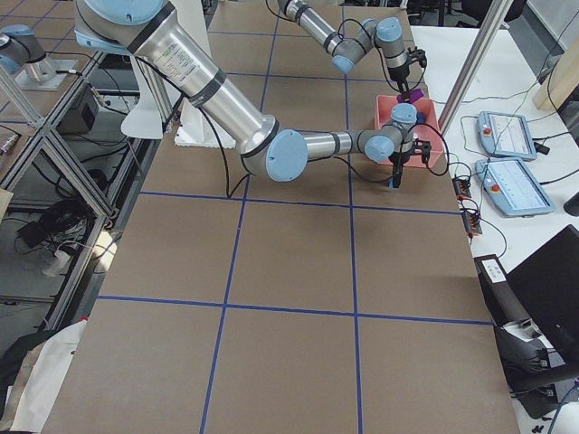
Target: Put all blocks into box
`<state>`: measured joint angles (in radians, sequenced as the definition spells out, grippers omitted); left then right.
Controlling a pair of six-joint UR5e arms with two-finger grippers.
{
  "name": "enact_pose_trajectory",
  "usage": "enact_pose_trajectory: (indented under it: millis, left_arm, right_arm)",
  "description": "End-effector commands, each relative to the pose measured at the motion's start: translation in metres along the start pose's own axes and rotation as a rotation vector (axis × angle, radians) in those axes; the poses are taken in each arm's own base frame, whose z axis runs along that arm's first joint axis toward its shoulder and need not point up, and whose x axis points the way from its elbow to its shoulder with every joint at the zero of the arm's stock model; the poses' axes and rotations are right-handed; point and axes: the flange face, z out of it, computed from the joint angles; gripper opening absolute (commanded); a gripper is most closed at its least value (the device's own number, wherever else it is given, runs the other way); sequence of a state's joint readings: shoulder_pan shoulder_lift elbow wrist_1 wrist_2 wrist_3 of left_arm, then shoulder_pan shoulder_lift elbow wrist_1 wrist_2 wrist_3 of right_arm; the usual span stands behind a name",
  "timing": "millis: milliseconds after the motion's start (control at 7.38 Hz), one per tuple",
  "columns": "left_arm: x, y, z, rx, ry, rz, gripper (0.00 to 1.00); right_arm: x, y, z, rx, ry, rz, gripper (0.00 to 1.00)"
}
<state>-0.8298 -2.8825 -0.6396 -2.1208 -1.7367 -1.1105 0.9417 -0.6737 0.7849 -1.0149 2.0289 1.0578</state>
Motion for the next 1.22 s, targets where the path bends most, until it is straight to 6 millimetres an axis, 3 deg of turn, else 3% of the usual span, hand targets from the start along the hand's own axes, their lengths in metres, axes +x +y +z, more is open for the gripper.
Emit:
enact_pose_trajectory:
  millis: [0,136,271,407,542,678,814,1085]
  left_arm:
    - [0.003,-0.05,-0.066,-0.043,0.087,-0.031,1.0]
    - [-0.01,-0.074,-0.103,-0.087,0.079,-0.048,1.0]
    - [-0.027,-0.082,-0.125,-0.133,0.1,-0.004,1.0]
    - [-0.074,-0.078,-0.129,-0.151,0.11,0.045,1.0]
    - [-0.143,-0.056,-0.116,-0.177,0.107,0.102,1.0]
    - [-0.207,-0.038,-0.11,-0.175,0.097,0.185,1.0]
    - [-0.277,-0.035,-0.109,-0.182,0.073,0.244,1.0]
    - [-0.45,-0.022,-0.131,-0.225,0.007,0.459,1.0]
  right_arm:
    - [0.004,0.001,0.006,-0.009,0.008,0.007,0.0]
    - [0.003,0.005,0.009,-0.02,0.005,0.004,0.0]
    - [0.0,-0.001,0.0,-0.022,-0.009,0.008,0.0]
    - [0.003,-0.026,-0.029,-0.007,-0.039,0.019,0.0]
    - [0.003,-0.064,-0.084,-0.013,-0.099,0.047,0.0]
    - [-0.024,-0.084,-0.127,-0.019,-0.116,0.078,0.0]
    - [-0.071,-0.074,-0.141,-0.044,-0.1,0.087,0.0]
    - [-0.161,-0.006,-0.108,0.032,-0.086,0.153,0.0]
